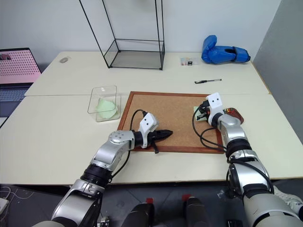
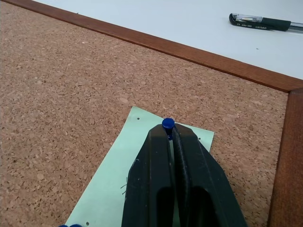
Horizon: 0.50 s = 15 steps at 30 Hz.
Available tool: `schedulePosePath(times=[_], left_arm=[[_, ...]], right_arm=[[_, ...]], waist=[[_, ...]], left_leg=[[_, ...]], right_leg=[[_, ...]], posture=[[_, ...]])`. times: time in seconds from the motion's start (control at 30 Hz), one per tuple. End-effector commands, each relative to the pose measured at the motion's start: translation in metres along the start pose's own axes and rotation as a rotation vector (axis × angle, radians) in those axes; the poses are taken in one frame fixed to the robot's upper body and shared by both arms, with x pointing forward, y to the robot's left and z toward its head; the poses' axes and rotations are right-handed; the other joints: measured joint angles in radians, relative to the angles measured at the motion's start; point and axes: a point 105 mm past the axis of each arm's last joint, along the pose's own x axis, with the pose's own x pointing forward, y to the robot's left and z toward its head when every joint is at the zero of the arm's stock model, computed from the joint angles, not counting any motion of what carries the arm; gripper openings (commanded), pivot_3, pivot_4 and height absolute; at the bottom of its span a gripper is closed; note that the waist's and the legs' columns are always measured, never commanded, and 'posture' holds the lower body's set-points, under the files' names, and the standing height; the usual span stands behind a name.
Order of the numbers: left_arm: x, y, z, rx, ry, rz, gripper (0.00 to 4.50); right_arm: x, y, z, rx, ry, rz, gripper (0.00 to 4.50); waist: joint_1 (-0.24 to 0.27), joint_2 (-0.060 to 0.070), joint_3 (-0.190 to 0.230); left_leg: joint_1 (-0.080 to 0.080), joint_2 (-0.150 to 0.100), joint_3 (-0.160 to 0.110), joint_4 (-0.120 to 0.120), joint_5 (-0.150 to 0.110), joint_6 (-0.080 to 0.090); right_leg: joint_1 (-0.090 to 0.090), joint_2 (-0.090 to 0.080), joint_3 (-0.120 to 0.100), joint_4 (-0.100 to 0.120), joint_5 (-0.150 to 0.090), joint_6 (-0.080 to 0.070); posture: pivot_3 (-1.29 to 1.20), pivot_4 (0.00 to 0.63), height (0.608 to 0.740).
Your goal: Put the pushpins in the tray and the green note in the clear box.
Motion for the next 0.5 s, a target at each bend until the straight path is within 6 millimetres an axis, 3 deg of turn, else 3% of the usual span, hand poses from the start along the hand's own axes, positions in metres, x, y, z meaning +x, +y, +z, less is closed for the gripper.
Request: schedulePosePath(times=[0.03,0.5], left_arm=[[0.004,-0.009,-0.018,-0.039,0.077,-0.030,0.00],[0.006,-0.013,-0.025,-0.051,0.106,-0.046,0.00]], right_arm=[[-0.002,-0.001,0.037,-0.007,-0.132,0.019,0.01],[-0.017,-0.002,0.052,-0.023,-0.177,0.050,0.01]], waist=[[0.000,0.000,0.000],[0.000,0.002,-0.001]], left_leg=[[0.000,0.000,0.000,0.000,0.000,0.000],[0.001,0.000,0.000,0.000,0.000,0.000]], right_leg=[[0.000,0.000,0.000,0.000,0.000,0.000],[0.001,0.000,0.000,0.000,0.000,0.000]], posture=[[0.00,0.150,0.740],[0.00,0.150,0.740]])
